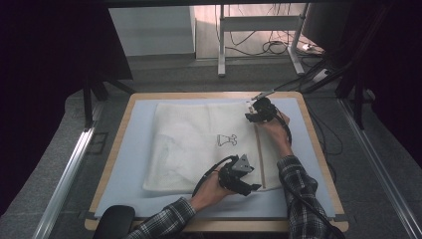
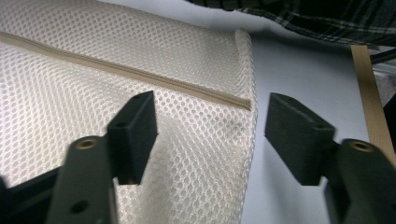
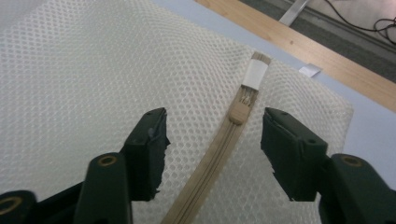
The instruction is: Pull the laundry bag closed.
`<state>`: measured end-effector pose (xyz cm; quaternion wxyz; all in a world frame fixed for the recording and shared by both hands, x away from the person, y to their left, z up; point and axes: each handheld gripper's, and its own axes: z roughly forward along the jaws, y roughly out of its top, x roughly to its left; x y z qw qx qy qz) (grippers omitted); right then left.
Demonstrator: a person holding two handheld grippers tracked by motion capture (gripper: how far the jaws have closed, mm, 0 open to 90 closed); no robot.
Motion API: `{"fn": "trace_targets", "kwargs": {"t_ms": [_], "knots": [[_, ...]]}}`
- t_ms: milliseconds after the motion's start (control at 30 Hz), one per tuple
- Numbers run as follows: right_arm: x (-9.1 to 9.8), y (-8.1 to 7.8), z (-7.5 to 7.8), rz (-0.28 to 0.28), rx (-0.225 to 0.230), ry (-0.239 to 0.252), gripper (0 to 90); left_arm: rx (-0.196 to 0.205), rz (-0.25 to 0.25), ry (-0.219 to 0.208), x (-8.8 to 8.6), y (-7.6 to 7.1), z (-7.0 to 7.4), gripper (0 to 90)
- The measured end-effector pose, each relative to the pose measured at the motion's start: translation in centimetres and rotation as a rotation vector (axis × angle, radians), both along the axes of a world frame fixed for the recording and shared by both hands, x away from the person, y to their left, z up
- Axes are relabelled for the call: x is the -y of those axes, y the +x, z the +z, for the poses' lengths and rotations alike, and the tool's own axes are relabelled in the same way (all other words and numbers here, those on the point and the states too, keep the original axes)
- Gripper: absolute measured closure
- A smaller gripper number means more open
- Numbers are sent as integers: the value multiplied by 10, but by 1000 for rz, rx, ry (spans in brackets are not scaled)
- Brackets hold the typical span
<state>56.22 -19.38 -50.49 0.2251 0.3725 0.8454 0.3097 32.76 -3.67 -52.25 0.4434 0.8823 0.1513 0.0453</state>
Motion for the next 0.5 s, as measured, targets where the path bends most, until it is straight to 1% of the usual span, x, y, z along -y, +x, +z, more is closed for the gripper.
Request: {"fn": "trace_targets", "kwargs": {"t_ms": [67, 100, 167, 200, 367, 433, 500], "knots": [[1, -2, 1, 0, -4, 6, 369, 0, 9, -3, 0, 0, -1, 276], [2, -2, 2, 0, -10, 10, 357, 0, 6, 3, 1, 0, -1, 263], [4, -4, 3, 4, -26, 30, 325, 10, 4, -3, 0, -2, -1, 249], [5, -4, 4, 2, -30, 33, 306, 7, 1, -8, 0, -3, -1, 241], [3, -10, 4, -10, -41, 32, 217, 23, -6, -6, -2, -5, 2, 202], [3, -13, 6, -7, -41, 36, 191, 22, -3, -9, -3, -5, 3, 195], [3, -16, 8, -6, -48, 57, 163, 12, -4, -3, -5, -5, 4, 174]]}}
